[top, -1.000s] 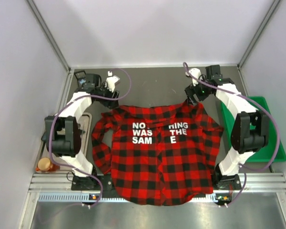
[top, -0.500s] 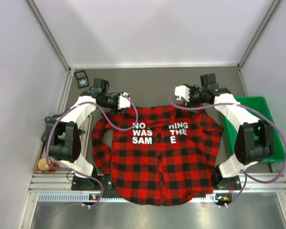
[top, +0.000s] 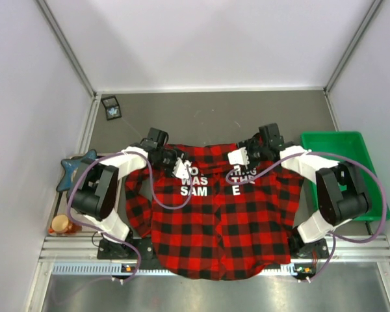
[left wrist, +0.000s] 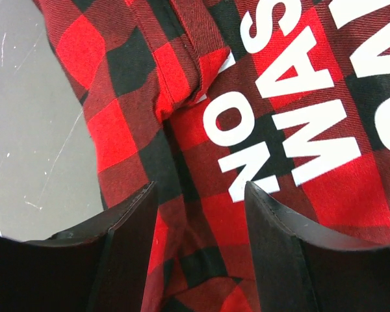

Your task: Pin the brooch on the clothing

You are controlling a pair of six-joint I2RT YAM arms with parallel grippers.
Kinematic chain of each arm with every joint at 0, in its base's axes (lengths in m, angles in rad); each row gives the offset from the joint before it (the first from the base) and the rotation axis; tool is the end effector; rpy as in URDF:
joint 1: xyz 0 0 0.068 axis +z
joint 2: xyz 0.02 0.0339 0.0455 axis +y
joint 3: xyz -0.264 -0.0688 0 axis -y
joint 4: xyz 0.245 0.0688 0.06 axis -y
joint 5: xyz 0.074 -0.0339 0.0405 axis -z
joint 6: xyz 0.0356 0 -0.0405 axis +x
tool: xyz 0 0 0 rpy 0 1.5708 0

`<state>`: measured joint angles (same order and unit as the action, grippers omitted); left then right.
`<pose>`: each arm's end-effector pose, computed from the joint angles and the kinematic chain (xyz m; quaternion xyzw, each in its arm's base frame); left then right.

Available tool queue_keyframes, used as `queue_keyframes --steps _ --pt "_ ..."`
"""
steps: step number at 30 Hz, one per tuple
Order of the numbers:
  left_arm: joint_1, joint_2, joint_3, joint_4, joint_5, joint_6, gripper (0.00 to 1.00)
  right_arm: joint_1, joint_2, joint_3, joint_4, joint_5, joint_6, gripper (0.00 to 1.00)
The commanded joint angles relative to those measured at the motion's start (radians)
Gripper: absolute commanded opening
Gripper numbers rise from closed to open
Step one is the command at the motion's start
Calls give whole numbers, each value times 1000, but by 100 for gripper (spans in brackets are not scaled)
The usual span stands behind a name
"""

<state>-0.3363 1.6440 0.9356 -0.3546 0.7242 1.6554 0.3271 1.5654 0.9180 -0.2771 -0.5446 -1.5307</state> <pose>0.2880 -0.1257 0.1750 0.8080 0.4176 -0.1270 0.3957 0.2906 0.1181 0.1942 -0.7827 0.4784 0.0371 0.3965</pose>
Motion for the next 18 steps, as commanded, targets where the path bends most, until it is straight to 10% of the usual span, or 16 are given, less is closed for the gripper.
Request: queue_keyframes --steps 1,6,10,18 --pt "-26 34 -35 219 -66 -46 59 27 15 -54 257 17 -40 62" --pt "-21 74 -32 391 -86 -170 47 24 57 -47 421 37 75 41" --pt "-9 120 52 469 -123 -411 26 26 128 83 362 78 220 3" --pt "65 339 421 223 -114 -666 3 10 410 566 118 227 622 0"
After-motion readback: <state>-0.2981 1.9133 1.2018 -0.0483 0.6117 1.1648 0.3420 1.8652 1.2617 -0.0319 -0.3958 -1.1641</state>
